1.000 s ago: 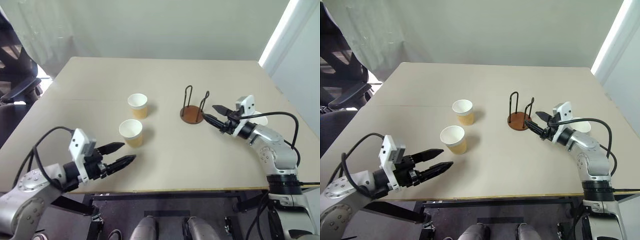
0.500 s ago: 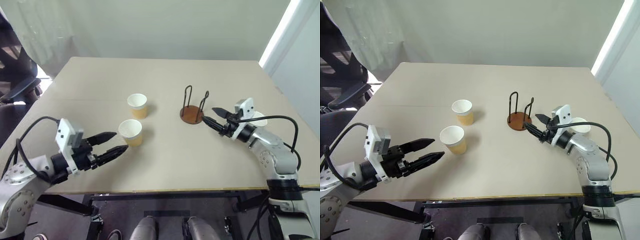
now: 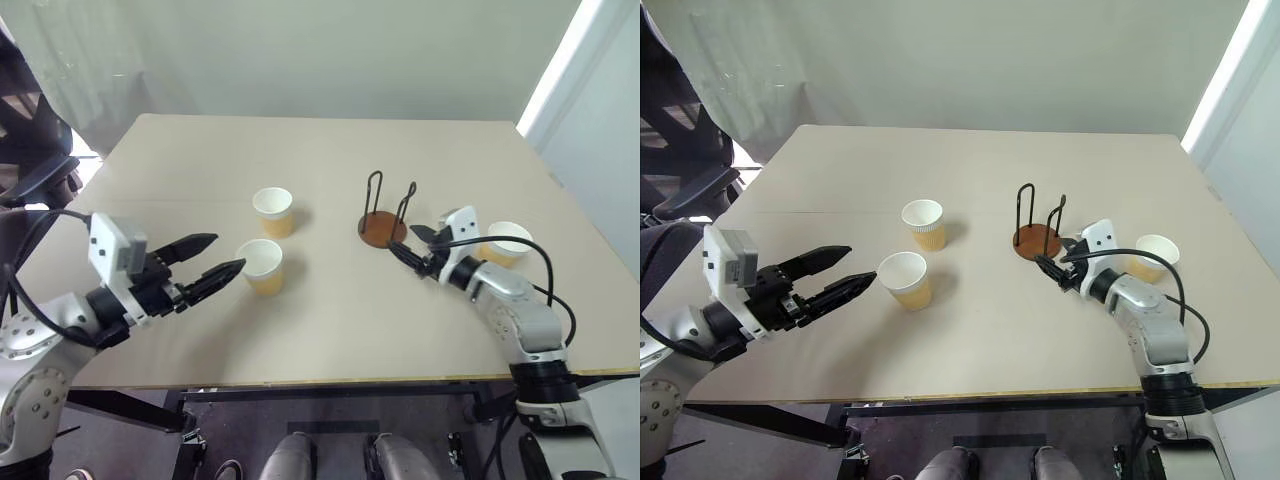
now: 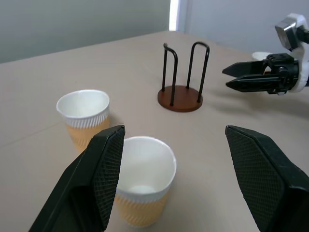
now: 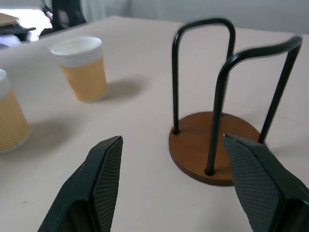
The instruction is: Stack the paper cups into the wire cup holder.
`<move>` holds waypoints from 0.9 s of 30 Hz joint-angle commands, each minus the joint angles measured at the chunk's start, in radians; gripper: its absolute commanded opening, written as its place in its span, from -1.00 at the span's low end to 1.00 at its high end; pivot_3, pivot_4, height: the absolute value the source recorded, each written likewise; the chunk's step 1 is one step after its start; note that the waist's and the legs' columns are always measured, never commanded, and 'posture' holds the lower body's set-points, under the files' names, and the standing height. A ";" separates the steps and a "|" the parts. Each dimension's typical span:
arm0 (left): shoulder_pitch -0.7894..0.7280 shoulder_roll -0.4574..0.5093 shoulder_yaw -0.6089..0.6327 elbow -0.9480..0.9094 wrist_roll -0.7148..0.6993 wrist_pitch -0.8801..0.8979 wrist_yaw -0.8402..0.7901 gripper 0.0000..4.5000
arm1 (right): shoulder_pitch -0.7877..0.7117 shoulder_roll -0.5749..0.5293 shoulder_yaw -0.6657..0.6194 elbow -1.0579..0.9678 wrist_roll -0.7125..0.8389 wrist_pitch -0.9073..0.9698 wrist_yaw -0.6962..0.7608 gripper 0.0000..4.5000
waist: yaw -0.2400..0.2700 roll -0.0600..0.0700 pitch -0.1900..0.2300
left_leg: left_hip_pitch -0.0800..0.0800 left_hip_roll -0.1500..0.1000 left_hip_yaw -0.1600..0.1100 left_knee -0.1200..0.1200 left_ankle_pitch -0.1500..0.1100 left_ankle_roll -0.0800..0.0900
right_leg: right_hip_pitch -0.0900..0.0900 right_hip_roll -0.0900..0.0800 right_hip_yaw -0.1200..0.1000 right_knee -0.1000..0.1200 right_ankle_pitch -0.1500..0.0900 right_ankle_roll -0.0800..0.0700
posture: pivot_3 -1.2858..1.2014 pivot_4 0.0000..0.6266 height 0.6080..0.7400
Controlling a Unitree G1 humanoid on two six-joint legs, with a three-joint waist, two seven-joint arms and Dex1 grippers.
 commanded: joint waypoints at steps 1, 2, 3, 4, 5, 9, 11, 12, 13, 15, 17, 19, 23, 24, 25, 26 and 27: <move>-0.006 -0.005 0.002 -0.012 0.006 -0.024 0.002 0.57 | -0.042 0.014 0.014 0.008 -0.052 0.007 -0.065 0.50 | 0.000 0.000 0.000 | 0.000 0.000 0.000 0.000 0.000 0.000 | 0.000 0.000 0.000 0.000 0.000 0.000 | 0.03 -0.52 1.00; -0.006 -0.006 0.001 -0.013 0.008 -0.024 0.002 0.57 | -0.050 0.019 0.019 0.020 -0.068 0.011 -0.083 0.50 | 0.001 0.000 0.000 | 0.000 0.000 0.000 0.000 0.000 0.000 | 0.000 0.000 0.000 0.000 0.000 0.000 | 0.03 -0.52 1.00; -0.005 -0.007 0.000 -0.014 0.010 -0.024 0.002 0.57 | -0.055 0.023 0.022 0.029 -0.078 0.012 -0.093 0.50 | 0.001 0.000 0.000 | 0.000 0.000 0.000 0.000 0.000 0.000 | 0.000 0.000 0.000 0.000 0.000 0.000 | 0.03 -0.52 1.00; -0.004 -0.008 -0.001 -0.014 0.012 -0.024 0.001 0.57 | -0.059 0.027 0.023 0.036 -0.085 0.013 -0.099 0.50 | 0.001 0.000 0.000 | 0.000 0.000 0.000 0.000 0.000 0.000 | 0.000 0.000 0.000 0.000 0.000 0.000 | 0.03 -0.52 1.00; -0.003 -0.009 -0.002 -0.015 0.014 -0.025 0.001 0.57 | -0.064 0.030 0.027 0.047 -0.098 0.012 -0.107 0.50 | 0.001 0.000 0.000 | 0.000 0.000 0.000 0.000 0.000 0.000 | 0.000 0.000 0.000 0.000 0.000 0.000 | 0.03 -0.52 1.00; 0.001 -0.011 -0.001 -0.019 0.018 -0.026 0.002 0.57 | -0.085 0.048 0.027 0.087 -0.127 0.007 -0.133 0.50 | 0.001 0.000 0.000 | 0.000 0.000 0.000 0.000 -0.001 -0.001 | 0.000 0.000 0.000 0.000 0.000 -0.001 | 0.03 -0.52 1.00; 0.003 -0.011 -0.001 -0.021 0.019 -0.026 0.004 0.57 | -0.101 0.060 0.031 0.117 -0.142 -0.006 -0.144 0.50 | 0.001 0.000 0.000 | 0.000 0.001 0.000 0.000 -0.001 -0.001 | -0.001 0.001 0.000 0.000 0.000 -0.001 | 0.03 -0.52 1.00; 0.003 -0.012 -0.001 -0.022 0.019 -0.026 0.005 0.57 | -0.108 0.066 0.033 0.131 -0.149 -0.014 -0.148 0.50 | 0.001 0.000 0.000 | 0.000 0.001 0.000 0.000 -0.001 -0.001 | -0.001 0.001 0.000 0.000 0.000 -0.001 | 0.03 -0.52 1.00; 0.005 -0.012 -0.001 -0.024 0.019 -0.025 0.006 0.57 | -0.119 0.076 0.034 0.154 -0.158 -0.025 -0.159 0.50 | 0.001 0.000 0.000 | 0.000 0.001 0.000 0.000 -0.001 -0.001 | -0.001 0.001 0.000 0.000 0.000 -0.001 | 0.03 -0.52 1.00; 0.010 -0.011 0.002 -0.029 0.018 -0.023 0.008 0.57 | -0.142 0.094 0.034 0.194 -0.170 -0.047 -0.171 0.50 | 0.001 0.000 0.000 | 0.000 0.002 0.000 0.000 -0.001 -0.002 | -0.002 0.002 0.000 0.001 0.000 -0.001 | 0.03 -0.52 1.00; 0.013 -0.010 0.003 -0.033 0.017 -0.022 0.009 0.57 | -0.166 0.108 0.037 0.235 -0.182 -0.072 -0.179 0.50 | 0.001 0.000 0.000 | 0.000 0.003 0.000 0.000 -0.001 -0.002 | -0.002 0.003 0.000 0.001 0.000 -0.002 | 0.03 -0.52 1.00; 0.016 -0.009 0.006 -0.038 0.015 -0.021 0.012 0.57 | -0.188 0.120 0.037 0.272 -0.190 -0.095 -0.183 0.50 | 0.001 0.000 0.000 | 0.000 0.004 0.000 -0.001 -0.002 -0.003 | -0.002 0.003 0.000 0.001 0.000 -0.002 | 0.03 -0.52 1.00; 0.027 -0.008 0.013 -0.048 0.011 -0.019 0.021 0.57 | -0.216 0.133 0.032 0.315 -0.200 -0.124 -0.185 0.50 | 0.002 0.000 0.000 | -0.001 0.005 0.000 -0.001 -0.003 -0.004 | -0.003 0.004 -0.001 0.001 0.000 -0.002 | 0.03 -0.52 1.00; 0.031 -0.008 0.014 -0.050 0.011 -0.020 0.023 0.57 | -0.220 0.135 0.031 0.322 -0.201 -0.129 -0.185 0.50 | 0.002 0.000 0.000 | -0.001 0.005 0.000 -0.001 -0.003 -0.005 | -0.003 0.004 -0.001 0.001 0.000 -0.002 | 0.03 -0.52 1.00; 0.034 -0.008 0.015 -0.051 0.010 -0.020 0.025 0.59 | -0.223 0.136 0.031 0.329 -0.203 -0.135 -0.186 0.42 | 0.002 0.000 0.000 | -0.001 0.005 0.000 -0.001 -0.003 -0.005 | -0.003 0.004 -0.001 0.001 0.000 -0.002 | 0.03 -0.52 1.00; 0.035 -0.008 0.016 -0.053 0.009 -0.020 0.027 0.59 | -0.225 0.136 0.030 0.335 -0.204 -0.141 -0.187 0.33 | 0.001 0.000 0.000 | -0.001 0.006 0.000 -0.001 -0.003 -0.005 | -0.003 0.005 -0.001 0.001 0.000 -0.002 | 0.03 -0.52 1.00; 0.036 -0.008 0.016 -0.054 0.009 -0.020 0.028 0.59 | -0.228 0.137 0.029 0.342 -0.205 -0.146 -0.187 0.23 | 0.001 0.000 0.000 | -0.001 0.007 0.000 -0.001 -0.004 -0.006 | -0.003 0.005 -0.001 0.001 0.000 -0.002 | 0.03 -0.52 1.00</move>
